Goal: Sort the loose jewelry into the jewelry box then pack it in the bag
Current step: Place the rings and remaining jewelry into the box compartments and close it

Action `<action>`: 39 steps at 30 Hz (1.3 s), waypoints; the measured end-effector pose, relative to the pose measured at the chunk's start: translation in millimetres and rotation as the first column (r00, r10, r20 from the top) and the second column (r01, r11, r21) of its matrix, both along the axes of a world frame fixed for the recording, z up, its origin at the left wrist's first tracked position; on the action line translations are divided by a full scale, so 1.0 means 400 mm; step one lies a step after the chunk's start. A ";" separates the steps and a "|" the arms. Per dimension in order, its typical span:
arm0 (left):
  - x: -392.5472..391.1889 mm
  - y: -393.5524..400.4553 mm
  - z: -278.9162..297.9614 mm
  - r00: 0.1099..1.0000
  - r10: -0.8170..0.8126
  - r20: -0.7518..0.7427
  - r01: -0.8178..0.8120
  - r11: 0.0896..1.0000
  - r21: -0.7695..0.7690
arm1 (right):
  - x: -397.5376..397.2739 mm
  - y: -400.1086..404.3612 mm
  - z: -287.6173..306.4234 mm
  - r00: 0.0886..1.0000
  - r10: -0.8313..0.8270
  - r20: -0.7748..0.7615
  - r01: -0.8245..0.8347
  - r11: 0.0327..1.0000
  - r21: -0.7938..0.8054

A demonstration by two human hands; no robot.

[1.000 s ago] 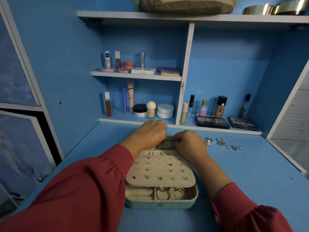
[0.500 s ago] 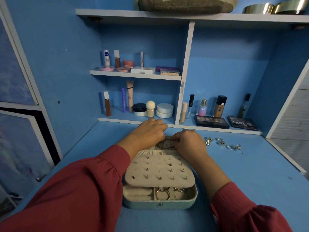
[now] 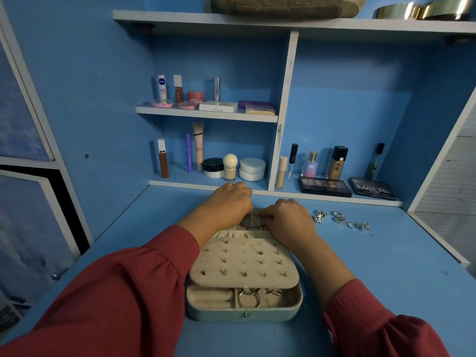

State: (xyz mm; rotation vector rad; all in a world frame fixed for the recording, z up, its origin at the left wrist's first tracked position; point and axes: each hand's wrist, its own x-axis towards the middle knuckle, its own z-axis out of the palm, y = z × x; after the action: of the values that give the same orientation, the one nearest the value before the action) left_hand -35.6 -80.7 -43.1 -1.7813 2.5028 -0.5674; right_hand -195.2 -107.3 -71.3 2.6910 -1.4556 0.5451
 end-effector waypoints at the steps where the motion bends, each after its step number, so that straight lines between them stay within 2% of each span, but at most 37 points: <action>1: -0.001 0.004 0.004 0.998 0.035 -0.046 -0.033 0.999 0.041 | 0.000 0.000 0.000 1.000 0.001 0.003 -0.001 1.000 0.000; 6: 0.002 0.014 0.023 0.956 0.145 -0.257 -0.082 0.967 0.241 | 0.002 -0.002 -0.001 1.000 0.006 0.019 -0.006 1.000 0.002; 10: -0.002 0.027 0.016 0.840 0.247 -0.482 -0.077 0.935 0.345 | 0.006 -0.005 0.002 0.998 -0.019 0.067 0.018 1.000 0.005; 16: -0.011 0.047 0.009 0.697 0.231 -0.679 -0.033 0.956 0.292 | 0.007 0.020 0.019 0.915 0.078 0.395 -0.147 0.978 0.148; 20: -0.007 0.051 -0.001 0.546 0.201 -0.814 -0.007 0.972 0.235 | 0.015 0.023 0.030 0.788 -0.038 0.615 -0.169 0.946 0.275; 22: -0.006 0.055 -0.004 0.475 0.185 -0.860 0.006 0.977 0.213 | 0.016 0.022 0.033 0.747 -0.092 0.658 -0.165 0.934 0.318; 25: -0.005 0.064 -0.006 0.416 0.147 -0.897 0.035 0.984 0.178 | 0.015 0.022 0.034 0.748 -0.107 0.655 -0.153 0.933 0.327; 27: -0.002 0.073 -0.007 0.417 0.129 -0.900 0.054 0.985 0.166 | 0.012 0.021 0.034 0.759 -0.099 0.643 -0.151 0.935 0.322; 32: 0.013 0.088 -0.010 0.550 0.145 -0.823 0.040 0.979 0.199 | 0.004 0.022 0.035 0.825 -0.027 0.564 -0.157 0.948 0.276; 34: 0.019 0.089 -0.012 0.559 0.150 -0.816 0.033 0.979 0.203 | -0.002 0.020 0.034 0.852 -0.010 0.523 -0.151 0.953 0.264; 36: 0.021 0.091 -0.010 0.555 0.165 -0.816 0.034 0.975 0.221 | -0.011 0.014 0.036 0.905 0.034 0.424 -0.147 0.960 0.237; 39: 0.022 0.090 -0.007 0.657 0.193 -0.729 -0.003 0.967 0.253 | -0.024 0.012 0.039 0.961 0.131 0.242 -0.180 0.964 0.196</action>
State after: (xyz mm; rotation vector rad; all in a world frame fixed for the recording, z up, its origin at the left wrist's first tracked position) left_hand -27.0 -44.5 -45.7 -2.3693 2.6901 0.6124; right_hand -204.6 -102.4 -55.5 3.0213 -1.4348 0.7704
